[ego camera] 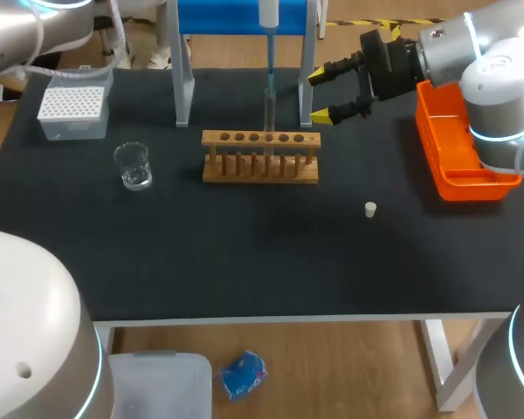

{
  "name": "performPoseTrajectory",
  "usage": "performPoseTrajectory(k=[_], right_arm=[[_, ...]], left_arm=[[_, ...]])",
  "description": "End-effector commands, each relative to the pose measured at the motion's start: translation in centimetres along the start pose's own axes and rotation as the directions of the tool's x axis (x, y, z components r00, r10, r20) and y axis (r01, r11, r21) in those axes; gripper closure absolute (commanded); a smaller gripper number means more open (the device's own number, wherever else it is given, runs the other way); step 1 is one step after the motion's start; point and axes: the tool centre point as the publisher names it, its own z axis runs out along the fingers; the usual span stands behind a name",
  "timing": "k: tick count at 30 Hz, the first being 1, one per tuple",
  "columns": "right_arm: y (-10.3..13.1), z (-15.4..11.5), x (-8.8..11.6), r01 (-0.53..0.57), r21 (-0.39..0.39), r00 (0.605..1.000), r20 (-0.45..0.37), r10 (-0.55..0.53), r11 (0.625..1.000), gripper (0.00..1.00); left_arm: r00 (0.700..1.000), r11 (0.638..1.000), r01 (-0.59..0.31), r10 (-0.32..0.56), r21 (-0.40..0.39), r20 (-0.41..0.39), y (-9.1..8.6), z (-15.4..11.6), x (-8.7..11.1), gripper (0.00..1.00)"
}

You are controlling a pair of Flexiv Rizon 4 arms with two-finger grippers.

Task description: Invert the test tube, pick up the pipette, mount the tip to pipette, aspirate from beaker and dispense into the tube, eject the tip, return the pipette, and cap with the stopper.

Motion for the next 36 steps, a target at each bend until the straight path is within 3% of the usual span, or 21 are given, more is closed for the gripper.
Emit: performPoseTrajectory(k=[1,15,31,36], right_arm=[[-0.1,0.0,0.0,0.001,-0.001,1.0,0.0,-0.001,1.0,0.0],[-0.1,0.0,0.0,0.001,-0.001,1.0,0.0,-0.001,1.0,0.0],[-0.1,0.0,0.0,0.001,-0.001,1.0,0.0,-0.001,1.0,0.0],[-0.1,0.0,0.0,0.001,-0.001,1.0,0.0,-0.001,1.0,0.0]], left_arm=[[1.0,1.0,0.006,-0.006,-0.012,0.01,-0.1,-0.1,0.3,1.0],[0.999,0.999,-0.002,0.004,-0.034,0.053,-0.4,-0.2,0.1,1.0],[0.998,0.999,-0.042,0.043,-0.024,0.051,-3.1,-1.0,0.4,1.0],[0.999,0.999,-0.041,0.042,-0.014,0.034,-2.6,-0.3,-0.2,1.0]])
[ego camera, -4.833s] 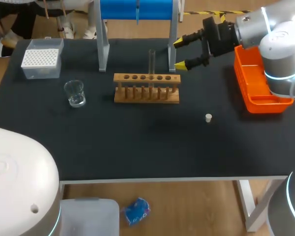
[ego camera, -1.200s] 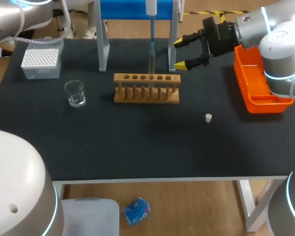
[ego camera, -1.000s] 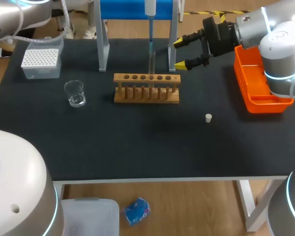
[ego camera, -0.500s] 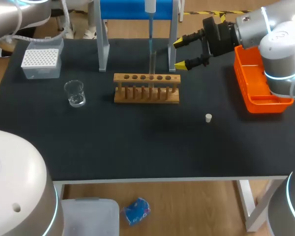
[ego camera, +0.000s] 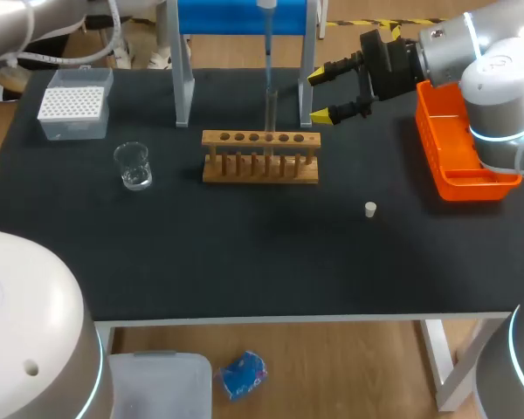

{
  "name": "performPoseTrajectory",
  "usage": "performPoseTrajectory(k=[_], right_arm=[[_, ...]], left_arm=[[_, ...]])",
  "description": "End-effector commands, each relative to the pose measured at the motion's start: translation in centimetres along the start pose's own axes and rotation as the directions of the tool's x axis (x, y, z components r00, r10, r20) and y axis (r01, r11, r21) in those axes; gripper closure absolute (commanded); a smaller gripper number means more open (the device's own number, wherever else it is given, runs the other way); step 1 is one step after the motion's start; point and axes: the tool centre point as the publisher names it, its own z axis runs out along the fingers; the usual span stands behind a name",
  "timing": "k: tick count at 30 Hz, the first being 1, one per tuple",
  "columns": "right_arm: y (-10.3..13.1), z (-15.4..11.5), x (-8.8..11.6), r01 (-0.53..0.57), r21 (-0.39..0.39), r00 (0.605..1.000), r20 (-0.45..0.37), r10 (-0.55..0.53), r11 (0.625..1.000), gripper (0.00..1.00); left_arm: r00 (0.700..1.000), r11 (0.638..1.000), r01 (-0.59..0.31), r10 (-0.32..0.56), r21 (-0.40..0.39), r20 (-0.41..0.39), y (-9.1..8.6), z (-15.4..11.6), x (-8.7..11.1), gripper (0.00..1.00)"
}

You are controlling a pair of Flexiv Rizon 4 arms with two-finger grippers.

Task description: Invert the test tube, pick up the pipette, mount the tip to pipette, aspirate from beaker and dispense into the tube, eject the tip, return the pipette, and cap with the stopper.

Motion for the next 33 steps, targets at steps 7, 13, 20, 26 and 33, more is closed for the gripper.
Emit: performPoseTrajectory(k=[7,13,20,26,33], right_arm=[[-0.1,0.0,0.0,0.001,-0.001,1.0,0.0,-0.001,1.0,0.0],[-0.1,0.0,0.0,0.001,-0.001,1.0,0.0,-0.001,1.0,0.0],[-0.1,0.0,0.0,0.001,-0.001,1.0,0.0,-0.001,1.0,0.0],[-0.1,0.0,0.0,0.001,-0.001,1.0,0.0,-0.001,1.0,0.0],[-0.1,0.0,0.0,0.001,-0.001,1.0,0.0,-0.001,1.0,0.0]], left_arm=[[1.0,0.999,0.023,-0.022,0.024,-0.012,1.8,0.8,-0.8,1.0],[0.999,0.999,0.034,-0.033,0.015,-0.014,2.2,0.6,-0.9,1.0],[0.998,0.998,0.058,-0.058,-0.02,-0.013,2.6,0.3,-0.7,1.0],[0.998,0.997,0.062,-0.063,-0.036,-0.004,2.7,0.3,-0.8,1.0],[0.997,0.997,0.069,-0.067,-0.039,0.044,2.8,0.5,-1.1,1.0]])
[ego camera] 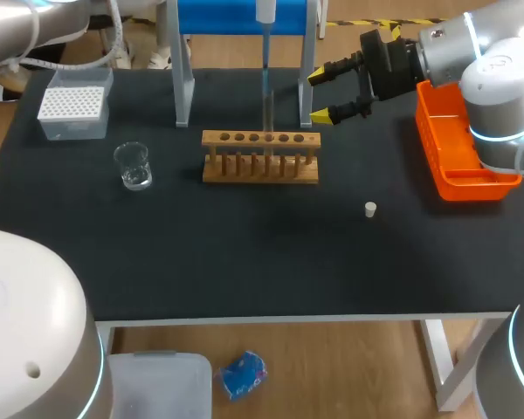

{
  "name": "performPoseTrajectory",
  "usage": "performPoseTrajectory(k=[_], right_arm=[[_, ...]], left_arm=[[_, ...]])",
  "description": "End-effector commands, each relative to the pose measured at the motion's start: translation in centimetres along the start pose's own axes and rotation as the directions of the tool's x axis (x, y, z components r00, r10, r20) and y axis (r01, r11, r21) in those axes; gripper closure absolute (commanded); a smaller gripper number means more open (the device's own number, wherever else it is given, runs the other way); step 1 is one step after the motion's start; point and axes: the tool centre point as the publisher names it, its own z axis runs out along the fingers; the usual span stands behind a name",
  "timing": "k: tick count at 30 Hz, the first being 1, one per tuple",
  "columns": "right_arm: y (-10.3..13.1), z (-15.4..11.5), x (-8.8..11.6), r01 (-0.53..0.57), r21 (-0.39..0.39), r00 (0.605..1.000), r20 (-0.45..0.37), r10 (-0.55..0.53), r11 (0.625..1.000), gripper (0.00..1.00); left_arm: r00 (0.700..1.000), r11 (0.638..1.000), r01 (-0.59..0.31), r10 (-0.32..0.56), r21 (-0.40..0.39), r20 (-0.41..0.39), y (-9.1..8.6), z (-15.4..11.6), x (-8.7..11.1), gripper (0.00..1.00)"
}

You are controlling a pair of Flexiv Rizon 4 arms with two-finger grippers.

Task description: Invert the test tube, pick up the pipette, mount the tip to pipette, aspirate from beaker and dispense into the tube, eject the tip, return the pipette, and cap with the stopper.

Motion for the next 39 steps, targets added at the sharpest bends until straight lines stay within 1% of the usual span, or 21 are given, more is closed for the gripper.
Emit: performPoseTrajectory(k=[1,5,10,13,19,22,23,30,39], right_arm=[[-0.1,0.0,0.0,0.001,-0.001,1.0,0.0,-0.001,1.0,0.0],[-0.1,0.0,0.0,0.001,-0.001,1.0,0.0,-0.001,1.0,0.0],[-0.1,0.0,0.0,0.001,-0.001,1.0,0.0,-0.001,1.0,0.0],[-0.1,0.0,0.0,0.001,-0.001,1.0,0.0,-0.001,1.0,0.0],[-0.1,0.0,0.0,0.001,-0.001,1.0,0.0,-0.001,1.0,0.0],[-0.1,0.0,0.0,0.001,-0.001,1.0,0.0,-0.001,1.0,0.0],[-0.1,0.0,0.0,0.001,-0.001,1.0,0.0,-0.001,1.0,0.0],[-0.1,0.0,0.0,0.001,-0.001,1.0,0.0,-0.001,1.0,0.0],[-0.1,0.0,0.0,0.001,-0.001,1.0,0.0,-0.001,1.0,0.0]], left_arm=[[0.999,1.0,0.012,-0.012,0.002,0.037,0.0,0.0,0.1,1.0],[0.998,1.0,0.016,-0.016,0.012,0.063,0.1,-0.1,0.1,1.0],[0.998,0.998,-0.004,0.001,0.064,0.057,0.2,0.1,0.0,1.0],[0.999,0.995,-0.03,0.026,0.096,0.042,0.1,0.3,-0.1,1.0],[0.999,0.995,-0.029,0.027,0.099,0.019,0.1,0.5,-0.1,1.0],[1.0,0.997,-0.014,0.014,0.082,0.002,0.3,0.6,0.0,1.0],[1.0,0.998,-0.009,0.009,0.068,0.001,0.3,0.6,0.0,1.0],[1.0,0.998,-0.001,0.001,0.063,0.004,0.8,0.7,0.2,1.0],[1.0,0.998,0.005,-0.006,0.059,0.01,1.4,1.4,-0.2,1.0]])
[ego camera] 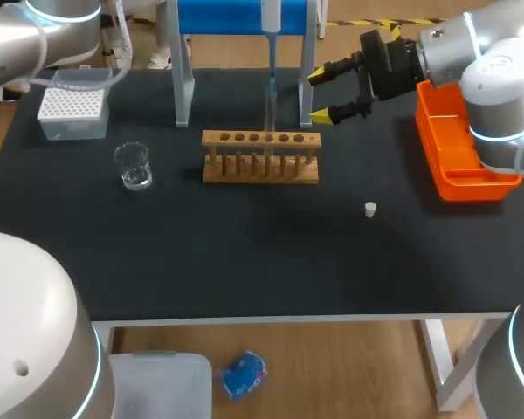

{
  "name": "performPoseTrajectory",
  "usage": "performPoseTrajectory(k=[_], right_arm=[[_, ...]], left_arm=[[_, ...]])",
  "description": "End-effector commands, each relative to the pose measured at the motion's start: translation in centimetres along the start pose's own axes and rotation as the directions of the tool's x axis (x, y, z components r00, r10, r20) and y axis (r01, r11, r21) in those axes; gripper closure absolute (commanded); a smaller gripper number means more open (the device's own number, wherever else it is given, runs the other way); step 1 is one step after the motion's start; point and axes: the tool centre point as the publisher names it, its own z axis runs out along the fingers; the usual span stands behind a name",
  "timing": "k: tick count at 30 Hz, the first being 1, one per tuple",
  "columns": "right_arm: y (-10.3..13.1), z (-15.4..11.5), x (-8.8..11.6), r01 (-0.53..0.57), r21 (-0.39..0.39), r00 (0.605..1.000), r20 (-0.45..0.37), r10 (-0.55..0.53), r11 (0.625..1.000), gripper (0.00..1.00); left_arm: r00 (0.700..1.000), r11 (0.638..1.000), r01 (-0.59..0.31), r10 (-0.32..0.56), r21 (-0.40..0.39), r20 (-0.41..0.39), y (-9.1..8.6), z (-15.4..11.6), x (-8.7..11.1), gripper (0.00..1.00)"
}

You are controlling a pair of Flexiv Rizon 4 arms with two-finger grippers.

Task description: Invert the test tube, pick up the pipette, mount the tip to pipette, aspirate from beaker and dispense into the tube, eject the tip, return the pipette, and cap with the stopper.

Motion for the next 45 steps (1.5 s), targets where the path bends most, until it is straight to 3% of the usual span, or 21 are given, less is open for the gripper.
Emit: performPoseTrajectory(k=[1,22,45], right_arm=[[-0.1,0.0,0.0,0.001,-0.001,1.0,0.0,-0.001,1.0,0.0],[-0.1,0.0,0.0,0.001,-0.001,1.0,0.0,-0.001,1.0,0.0],[-0.1,0.0,0.0,0.001,-0.001,1.0,0.0,-0.001,1.0,0.0]], left_arm=[[1.0,1.0,-0.001,0.001,-0.004,0.0,0.2,0.2,-0.3,1.0],[1.0,1.0,0.012,-0.012,-0.025,0.003,1.3,0.5,-0.5,1.0],[0.999,0.999,0.03,-0.03,0.011,0.04,2.7,0.7,-0.1,1.0]])
